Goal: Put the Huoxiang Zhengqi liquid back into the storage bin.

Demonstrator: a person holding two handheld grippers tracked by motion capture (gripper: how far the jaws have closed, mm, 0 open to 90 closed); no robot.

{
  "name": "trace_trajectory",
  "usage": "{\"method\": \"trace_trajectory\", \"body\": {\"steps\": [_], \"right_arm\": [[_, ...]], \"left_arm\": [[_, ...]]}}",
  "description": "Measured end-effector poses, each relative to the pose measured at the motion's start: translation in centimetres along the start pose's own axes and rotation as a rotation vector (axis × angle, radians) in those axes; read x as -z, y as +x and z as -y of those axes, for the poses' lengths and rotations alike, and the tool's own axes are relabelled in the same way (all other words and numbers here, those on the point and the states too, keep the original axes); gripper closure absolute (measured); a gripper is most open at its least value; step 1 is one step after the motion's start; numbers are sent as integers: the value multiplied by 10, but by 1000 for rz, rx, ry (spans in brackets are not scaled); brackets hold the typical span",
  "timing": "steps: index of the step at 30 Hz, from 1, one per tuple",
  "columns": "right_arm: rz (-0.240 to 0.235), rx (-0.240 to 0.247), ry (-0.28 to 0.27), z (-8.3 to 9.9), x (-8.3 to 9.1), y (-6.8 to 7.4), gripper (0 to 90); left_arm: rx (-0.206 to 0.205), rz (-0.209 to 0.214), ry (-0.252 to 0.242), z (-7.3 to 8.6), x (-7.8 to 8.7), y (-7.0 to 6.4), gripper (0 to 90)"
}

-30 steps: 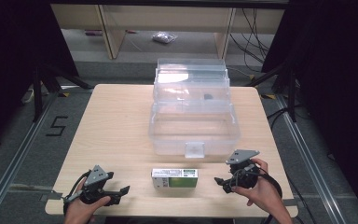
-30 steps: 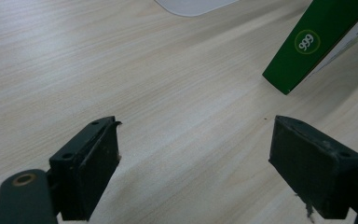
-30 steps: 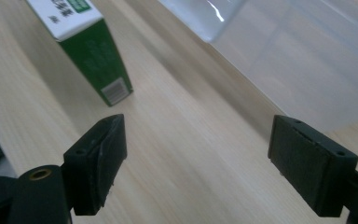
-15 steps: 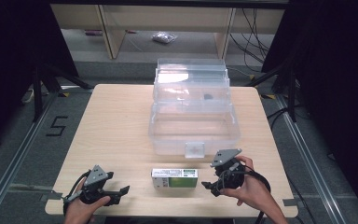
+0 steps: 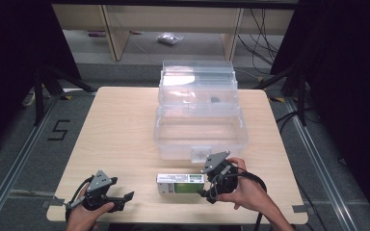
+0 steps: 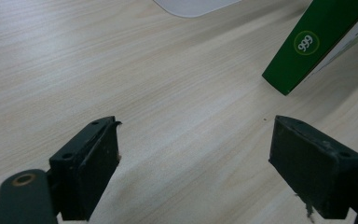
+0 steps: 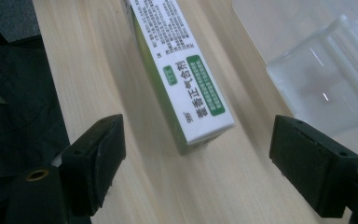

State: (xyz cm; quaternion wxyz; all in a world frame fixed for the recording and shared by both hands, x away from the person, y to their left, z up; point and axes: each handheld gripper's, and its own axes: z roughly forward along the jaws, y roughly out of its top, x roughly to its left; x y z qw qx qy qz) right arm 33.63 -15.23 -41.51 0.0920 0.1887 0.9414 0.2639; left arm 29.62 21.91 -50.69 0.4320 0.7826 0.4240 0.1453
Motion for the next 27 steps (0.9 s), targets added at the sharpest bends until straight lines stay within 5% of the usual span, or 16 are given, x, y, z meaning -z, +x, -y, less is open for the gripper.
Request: {"method": "trace_trajectory", "body": {"steps": [9, 27], "right_arm": [[-46, 58, 44, -16, -17, -5, 188], [-101, 88, 91, -30, -40, -6, 231]], "left_arm": [[0, 1, 4, 0, 0, 0, 150], [-5, 3, 4, 0, 1, 0, 151]]}}
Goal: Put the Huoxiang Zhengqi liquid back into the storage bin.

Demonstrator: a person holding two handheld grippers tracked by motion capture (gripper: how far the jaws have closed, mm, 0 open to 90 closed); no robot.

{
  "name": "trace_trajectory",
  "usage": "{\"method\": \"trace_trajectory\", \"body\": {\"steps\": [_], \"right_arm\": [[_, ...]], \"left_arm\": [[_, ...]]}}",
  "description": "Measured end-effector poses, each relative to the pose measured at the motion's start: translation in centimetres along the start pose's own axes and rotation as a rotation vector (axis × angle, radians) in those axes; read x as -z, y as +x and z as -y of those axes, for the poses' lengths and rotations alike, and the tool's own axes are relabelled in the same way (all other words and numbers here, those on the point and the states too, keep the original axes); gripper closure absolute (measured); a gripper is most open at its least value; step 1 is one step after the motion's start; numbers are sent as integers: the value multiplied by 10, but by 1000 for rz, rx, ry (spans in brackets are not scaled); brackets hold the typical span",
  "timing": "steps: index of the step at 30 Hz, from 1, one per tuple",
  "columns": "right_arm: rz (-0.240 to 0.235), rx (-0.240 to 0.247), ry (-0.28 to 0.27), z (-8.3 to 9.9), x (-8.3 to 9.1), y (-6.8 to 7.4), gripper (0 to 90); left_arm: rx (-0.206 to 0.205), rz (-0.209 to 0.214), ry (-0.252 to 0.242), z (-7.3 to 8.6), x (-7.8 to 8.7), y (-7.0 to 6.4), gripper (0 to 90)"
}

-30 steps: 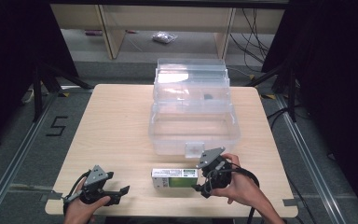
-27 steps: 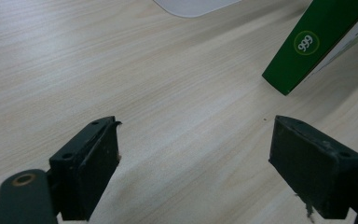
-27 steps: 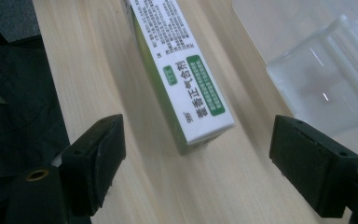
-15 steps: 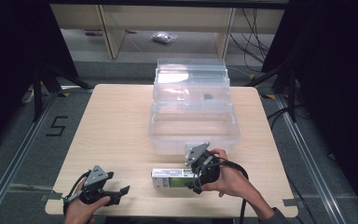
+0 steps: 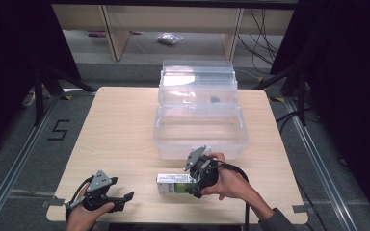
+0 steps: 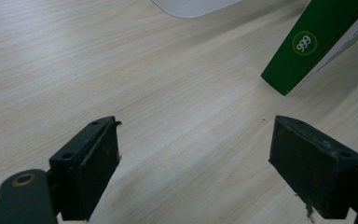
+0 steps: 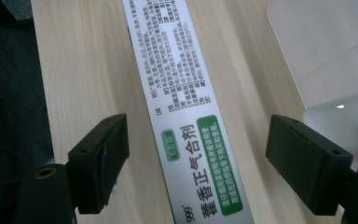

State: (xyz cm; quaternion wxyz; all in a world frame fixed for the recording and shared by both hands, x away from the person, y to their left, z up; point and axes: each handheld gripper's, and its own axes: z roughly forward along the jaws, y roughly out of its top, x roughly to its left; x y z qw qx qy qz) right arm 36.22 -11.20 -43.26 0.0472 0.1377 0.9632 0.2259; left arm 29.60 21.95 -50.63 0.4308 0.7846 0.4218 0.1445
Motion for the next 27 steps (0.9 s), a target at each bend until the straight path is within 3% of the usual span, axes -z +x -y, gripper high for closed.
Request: {"method": "trace_trajectory", "body": {"steps": [2, 9, 12, 13, 18, 23, 27], "right_arm": [[-7, 25, 3, -2, -3, -2, 251], [-16, 33, 24, -7, -8, 0, 303], [-20, 65, 23, -8, -11, -1, 334], [-21, 48, 37, -9, -11, 0, 345], [-33, 73, 45, -10, -13, -1, 400], [-36, 67, 63, -11, -15, 1, 453], [-54, 100, 73, -12, -17, -1, 501]], "left_arm": [[0, 1, -3, 0, 0, 0, 150], [-5, 1, -2, 0, 1, 0, 151], [-4, 2, -2, 0, 0, 0, 151], [-6, 2, -6, 0, 0, 0, 151], [-6, 4, -5, 0, 0, 0, 151], [-6, 4, -5, 0, 0, 0, 150], [-6, 5, -6, 0, 0, 0, 151]]}}
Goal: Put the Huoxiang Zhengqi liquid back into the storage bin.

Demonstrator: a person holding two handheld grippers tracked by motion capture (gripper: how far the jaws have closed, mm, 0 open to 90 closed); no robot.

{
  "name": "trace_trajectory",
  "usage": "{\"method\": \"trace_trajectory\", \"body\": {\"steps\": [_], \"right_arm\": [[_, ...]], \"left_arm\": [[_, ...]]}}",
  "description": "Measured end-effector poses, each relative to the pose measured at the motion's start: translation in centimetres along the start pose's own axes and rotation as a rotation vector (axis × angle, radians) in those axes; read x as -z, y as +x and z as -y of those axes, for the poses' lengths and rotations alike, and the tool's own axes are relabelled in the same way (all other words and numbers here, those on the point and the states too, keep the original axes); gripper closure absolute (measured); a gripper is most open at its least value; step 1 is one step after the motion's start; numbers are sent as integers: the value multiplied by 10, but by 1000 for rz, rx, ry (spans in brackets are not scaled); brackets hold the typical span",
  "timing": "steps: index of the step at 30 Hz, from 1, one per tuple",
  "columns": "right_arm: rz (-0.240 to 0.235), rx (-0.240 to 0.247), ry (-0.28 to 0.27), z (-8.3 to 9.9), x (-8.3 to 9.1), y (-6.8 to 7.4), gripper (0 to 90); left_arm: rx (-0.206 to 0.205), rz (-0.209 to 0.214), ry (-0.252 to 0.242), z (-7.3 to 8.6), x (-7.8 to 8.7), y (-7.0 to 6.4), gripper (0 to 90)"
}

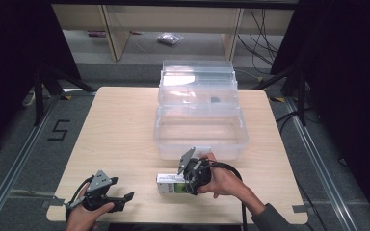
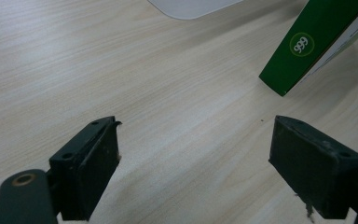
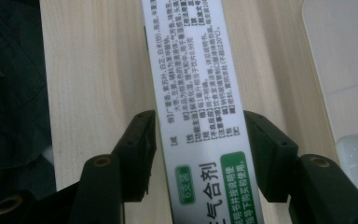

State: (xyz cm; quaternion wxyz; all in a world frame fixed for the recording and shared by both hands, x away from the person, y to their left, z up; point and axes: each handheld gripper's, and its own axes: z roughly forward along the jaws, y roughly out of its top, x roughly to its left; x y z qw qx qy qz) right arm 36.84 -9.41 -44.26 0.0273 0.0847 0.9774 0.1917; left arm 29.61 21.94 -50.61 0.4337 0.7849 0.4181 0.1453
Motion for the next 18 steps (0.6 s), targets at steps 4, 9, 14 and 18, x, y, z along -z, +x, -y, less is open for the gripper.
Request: {"method": "trace_trajectory", "body": {"steps": [4, 9, 14, 18], "right_arm": [[4, -6, 24, -1, 0, 1, 572], [6, 20, 70, -3, 1, 1, 625], [6, 85, 74, -5, 2, 1, 646], [-3, 65, 89, -5, 6, 2, 648]], "left_arm": [[0, -3, -1, 0, 0, 0, 151], [3, -3, -9, 0, 0, 0, 151], [3, -2, -10, 0, 0, 0, 151], [1, 2, 2, 0, 0, 0, 150]]}}
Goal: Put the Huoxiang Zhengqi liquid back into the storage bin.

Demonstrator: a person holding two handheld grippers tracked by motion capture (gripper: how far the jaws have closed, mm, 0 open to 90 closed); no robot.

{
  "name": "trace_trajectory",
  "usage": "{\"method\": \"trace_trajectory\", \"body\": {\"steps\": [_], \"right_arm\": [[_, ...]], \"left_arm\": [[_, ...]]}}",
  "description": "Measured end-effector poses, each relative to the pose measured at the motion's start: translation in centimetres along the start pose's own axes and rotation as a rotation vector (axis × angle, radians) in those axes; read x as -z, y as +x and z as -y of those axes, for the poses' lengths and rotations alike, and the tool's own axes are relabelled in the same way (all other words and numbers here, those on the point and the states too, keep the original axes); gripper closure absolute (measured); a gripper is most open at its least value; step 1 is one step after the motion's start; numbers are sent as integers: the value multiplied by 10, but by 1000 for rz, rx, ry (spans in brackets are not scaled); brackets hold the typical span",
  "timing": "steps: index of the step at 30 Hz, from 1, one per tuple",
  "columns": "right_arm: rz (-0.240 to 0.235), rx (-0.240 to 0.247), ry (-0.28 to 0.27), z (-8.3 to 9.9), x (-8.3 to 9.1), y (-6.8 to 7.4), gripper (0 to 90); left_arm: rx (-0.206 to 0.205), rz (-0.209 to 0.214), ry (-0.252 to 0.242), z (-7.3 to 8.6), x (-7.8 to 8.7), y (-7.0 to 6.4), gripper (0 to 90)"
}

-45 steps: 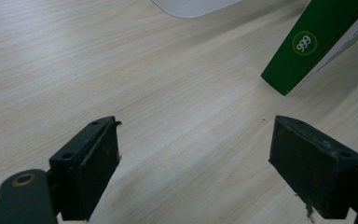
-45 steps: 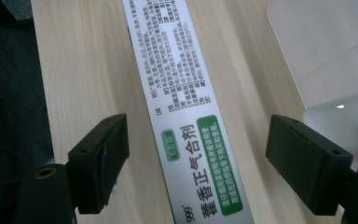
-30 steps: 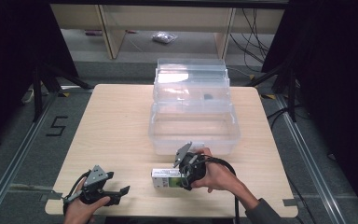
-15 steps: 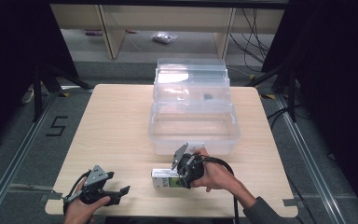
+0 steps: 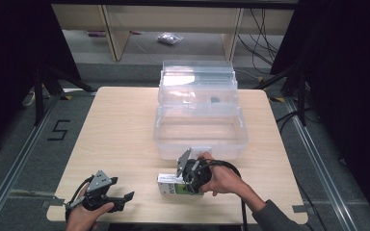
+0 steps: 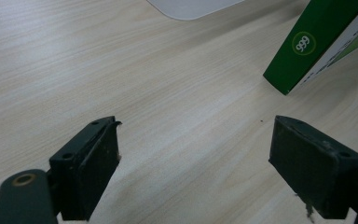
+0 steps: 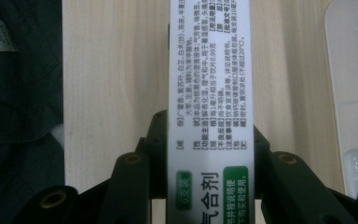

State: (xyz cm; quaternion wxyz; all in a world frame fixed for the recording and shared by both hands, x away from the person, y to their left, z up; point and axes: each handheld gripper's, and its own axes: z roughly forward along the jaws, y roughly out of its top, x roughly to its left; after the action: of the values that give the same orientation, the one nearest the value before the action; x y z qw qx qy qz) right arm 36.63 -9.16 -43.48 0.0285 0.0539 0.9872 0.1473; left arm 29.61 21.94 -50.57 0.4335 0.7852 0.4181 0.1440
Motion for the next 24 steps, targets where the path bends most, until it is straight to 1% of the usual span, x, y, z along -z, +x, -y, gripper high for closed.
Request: {"method": "trace_trajectory", "body": {"steps": [1, 2, 4, 5, 6, 7, 8, 9, 10, 13, 14, 15, 16, 17, 18, 19, 20, 21, 22, 23, 24], "right_arm": [[2, 25, -13, 0, 1, -2, 648], [2, 25, -13, 0, 1, -2, 648], [1, -3, 6, 0, 5, 0, 649], [2, -6, 11, 0, 6, 0, 650], [5, 4, 9, 0, 7, -1, 651], [9, -4, 8, 0, 8, 0, 652], [8, 42, 0, -1, 8, -3, 652], [11, 50, -13, 0, 9, -4, 653], [17, 3, 11, -1, 13, -1, 653], [13, 4, 6, -2, 19, -1, 653], [9, 41, -19, -3, 20, -3, 654], [5, -12, -12, -3, 24, 0, 654], [11, -11, -12, -4, 28, -1, 653], [13, 2, -22, -4, 30, -2, 653], [4, -3, -25, -4, 35, -3, 654], [3, 10, -25, -5, 38, -5, 653], [2, -21, -19, -5, 43, -4, 653], [1, 21, -36, -5, 45, -8, 653], [6, -2, -35, -5, 49, -8, 654], [3, 23, -37, -5, 52, -11, 653], [7, -26, -21, -5, 57, -9, 654]], "left_arm": [[2, -4, -7, 0, 0, 0, 150], [5, -6, -8, 0, 0, -1, 150], [5, -2, -7, 0, 0, 0, 151], [-1, 0, 0, 0, 0, 0, 151], [0, 0, -2, 0, 0, 0, 151], [0, 1, -1, 0, 0, 0, 151], [0, 0, -1, 0, 0, 0, 151], [-1, 1, 0, 0, 0, 0, 151], [-1, 1, 0, 0, 0, 0, 150], [1, 0, -2, 0, 0, 0, 151], [-1, 0, -1, 0, 0, 0, 151], [0, 0, -1, 0, 0, 0, 150], [0, 0, -1, 0, 0, 0, 150], [0, 1, -1, 0, 0, 0, 151], [1, 0, -2, 0, 0, 0, 151], [3, -1, -2, 0, 0, 0, 151], [2, -1, -1, 0, 0, 0, 151], [-2, 1, -1, 0, 0, 0, 150], [-1, 1, -1, 0, 0, 0, 151], [-1, 1, -1, 0, 0, 0, 151], [-1, 0, -2, 0, 0, 0, 150]]}}
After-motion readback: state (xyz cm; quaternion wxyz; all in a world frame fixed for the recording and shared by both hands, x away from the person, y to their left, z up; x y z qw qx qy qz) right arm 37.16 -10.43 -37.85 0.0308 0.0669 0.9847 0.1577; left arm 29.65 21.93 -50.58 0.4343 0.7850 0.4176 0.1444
